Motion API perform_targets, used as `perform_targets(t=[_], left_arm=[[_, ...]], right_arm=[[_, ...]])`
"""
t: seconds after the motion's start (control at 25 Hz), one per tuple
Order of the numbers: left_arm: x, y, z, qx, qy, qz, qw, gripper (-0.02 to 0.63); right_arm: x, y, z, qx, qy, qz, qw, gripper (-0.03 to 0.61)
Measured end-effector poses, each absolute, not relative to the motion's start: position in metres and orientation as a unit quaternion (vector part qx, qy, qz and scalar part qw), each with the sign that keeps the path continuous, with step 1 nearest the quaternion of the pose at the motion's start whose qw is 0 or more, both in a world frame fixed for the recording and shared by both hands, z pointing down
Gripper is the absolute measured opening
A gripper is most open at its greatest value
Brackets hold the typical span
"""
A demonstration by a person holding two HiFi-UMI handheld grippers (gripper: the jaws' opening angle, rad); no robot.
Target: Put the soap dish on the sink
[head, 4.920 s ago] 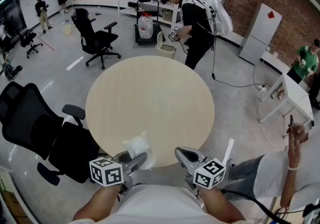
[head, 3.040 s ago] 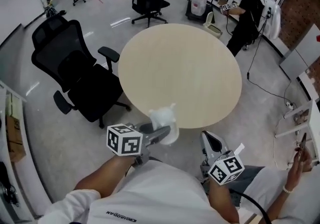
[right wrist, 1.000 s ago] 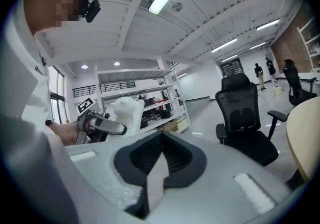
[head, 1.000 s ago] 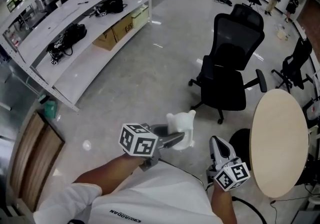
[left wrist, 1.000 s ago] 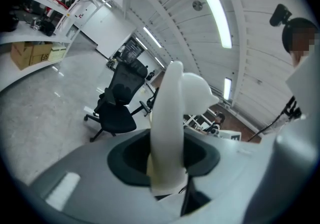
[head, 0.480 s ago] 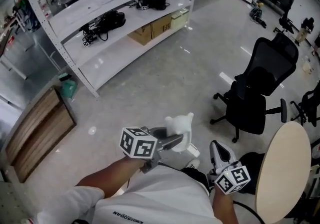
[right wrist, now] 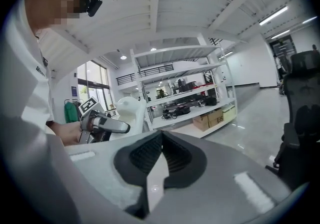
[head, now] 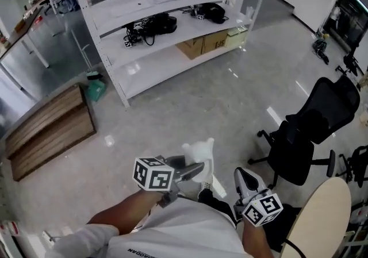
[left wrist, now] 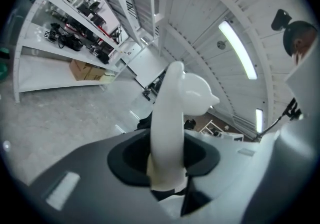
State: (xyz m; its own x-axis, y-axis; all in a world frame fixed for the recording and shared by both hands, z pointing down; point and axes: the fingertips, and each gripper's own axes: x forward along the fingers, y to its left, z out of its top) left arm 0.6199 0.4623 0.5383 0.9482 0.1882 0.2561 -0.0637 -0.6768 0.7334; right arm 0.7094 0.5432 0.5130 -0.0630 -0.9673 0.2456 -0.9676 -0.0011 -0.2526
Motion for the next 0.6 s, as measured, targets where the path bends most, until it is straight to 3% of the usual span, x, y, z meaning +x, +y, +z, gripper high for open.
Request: perform_targets(t=[0.6], left_arm=[[0.592,0.395,0.534,0.905,-0.105,0.087,0.404,0.163]], right_arm=[[0.702,0.438,0.510,0.566,-0.808,0.164,0.011,0.002]])
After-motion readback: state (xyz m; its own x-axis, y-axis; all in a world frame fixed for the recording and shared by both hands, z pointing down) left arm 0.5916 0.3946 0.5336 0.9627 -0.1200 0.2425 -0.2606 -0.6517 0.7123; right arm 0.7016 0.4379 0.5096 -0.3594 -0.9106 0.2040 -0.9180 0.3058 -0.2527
